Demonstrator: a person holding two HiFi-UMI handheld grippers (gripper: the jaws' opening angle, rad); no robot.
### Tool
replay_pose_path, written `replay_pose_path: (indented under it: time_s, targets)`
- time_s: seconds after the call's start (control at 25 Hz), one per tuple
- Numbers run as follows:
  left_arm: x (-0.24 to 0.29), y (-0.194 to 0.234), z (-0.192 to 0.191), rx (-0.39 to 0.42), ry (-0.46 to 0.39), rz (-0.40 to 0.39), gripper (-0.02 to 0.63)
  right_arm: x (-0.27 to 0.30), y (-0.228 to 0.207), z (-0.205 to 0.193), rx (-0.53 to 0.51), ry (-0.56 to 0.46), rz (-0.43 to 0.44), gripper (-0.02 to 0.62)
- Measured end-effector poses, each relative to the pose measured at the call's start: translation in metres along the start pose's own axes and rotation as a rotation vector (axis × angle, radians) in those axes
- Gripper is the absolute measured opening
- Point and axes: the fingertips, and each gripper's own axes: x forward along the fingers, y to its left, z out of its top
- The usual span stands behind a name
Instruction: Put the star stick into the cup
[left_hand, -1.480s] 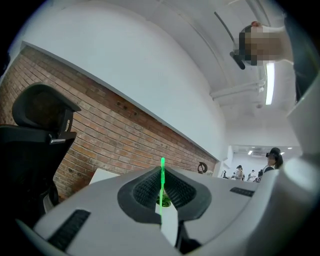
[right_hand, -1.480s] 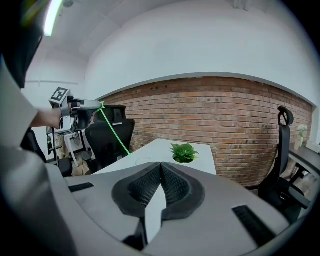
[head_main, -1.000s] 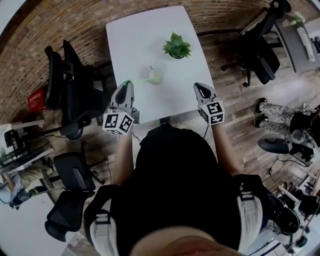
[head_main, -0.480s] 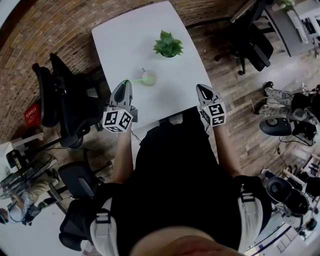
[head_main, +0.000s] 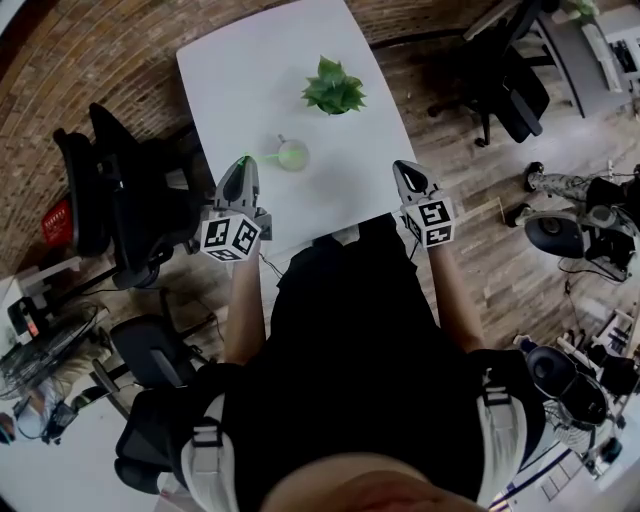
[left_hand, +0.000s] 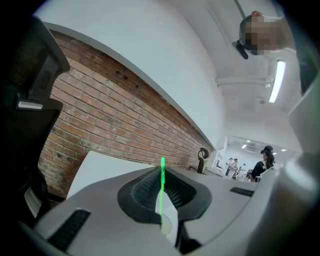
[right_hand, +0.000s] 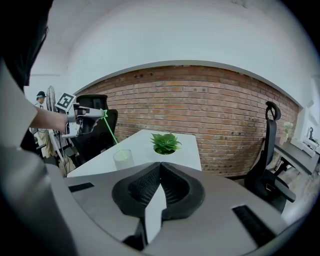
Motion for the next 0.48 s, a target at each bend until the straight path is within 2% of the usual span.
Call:
replay_pose_path:
  time_s: [0.24, 0.48]
  targets:
    - [0.012, 0.002, -0.017, 0.013, 0.032, -0.002, 0.029, 0.008, -0.002, -0.001, -0.007, 0.027, 0.013, -0.002]
    - [0.021, 0.006, -0.035, -0.014, 0.066, 0.006, 0.029, 0.009, -0.007, -0.004, -0.012, 0.035, 0.008, -0.002]
